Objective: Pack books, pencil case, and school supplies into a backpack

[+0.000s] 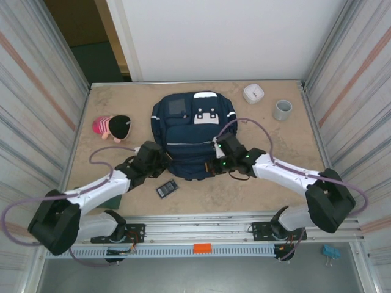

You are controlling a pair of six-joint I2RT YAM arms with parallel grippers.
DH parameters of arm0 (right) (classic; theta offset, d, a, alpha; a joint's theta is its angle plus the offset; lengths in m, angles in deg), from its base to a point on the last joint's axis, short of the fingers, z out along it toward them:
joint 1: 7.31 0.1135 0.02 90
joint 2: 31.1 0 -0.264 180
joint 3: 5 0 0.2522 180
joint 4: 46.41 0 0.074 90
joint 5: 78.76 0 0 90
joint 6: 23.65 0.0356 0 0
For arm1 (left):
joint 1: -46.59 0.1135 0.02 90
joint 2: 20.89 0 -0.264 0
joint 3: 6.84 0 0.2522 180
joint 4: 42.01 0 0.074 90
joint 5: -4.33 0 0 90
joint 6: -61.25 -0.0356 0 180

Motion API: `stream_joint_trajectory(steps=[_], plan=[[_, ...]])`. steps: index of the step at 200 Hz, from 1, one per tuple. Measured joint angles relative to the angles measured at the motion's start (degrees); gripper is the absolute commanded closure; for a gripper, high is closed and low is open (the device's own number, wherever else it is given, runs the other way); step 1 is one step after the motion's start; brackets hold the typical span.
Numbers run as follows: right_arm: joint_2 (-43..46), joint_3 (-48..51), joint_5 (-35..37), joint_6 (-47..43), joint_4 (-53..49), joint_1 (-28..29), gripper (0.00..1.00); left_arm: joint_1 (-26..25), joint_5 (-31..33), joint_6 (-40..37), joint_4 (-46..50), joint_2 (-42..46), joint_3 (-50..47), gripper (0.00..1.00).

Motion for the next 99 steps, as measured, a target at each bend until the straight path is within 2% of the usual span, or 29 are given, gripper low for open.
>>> stream_joint_trajectory(steps=[36,46,52,61,77,99], plan=[[1.16,0.55,-5.18,-3.13,-0.28,-5.20,1.00,3.23,-1.62,-4.11,2.58,4.02,-0.24,1.00],[1.20,0.55,-6.43,-3.85,-0.37,-5.27,1.00,3.37,-1.75,-5.27,3.19,4.09,-0.24,0.81],[1.29,0.66,-7.43,-4.31,-0.20,-5.27,1.00,3.48,-1.75,-6.34,3.67,4.13,-0.24,0.66],[1.77,1.14,-8.61,-4.55,0.11,-5.29,1.00,3.76,-1.33,-7.82,4.46,4.39,-0.24,0.50],[3.63,2.10,-10.62,-5.18,-0.02,-5.84,1.00,4.68,-0.85,-12.00,5.77,6.29,-0.24,0.35],[5.73,1.75,-12.07,-6.80,-0.63,-6.40,1.00,4.59,-0.85,-19.37,5.95,10.23,-0.20,0.29]])
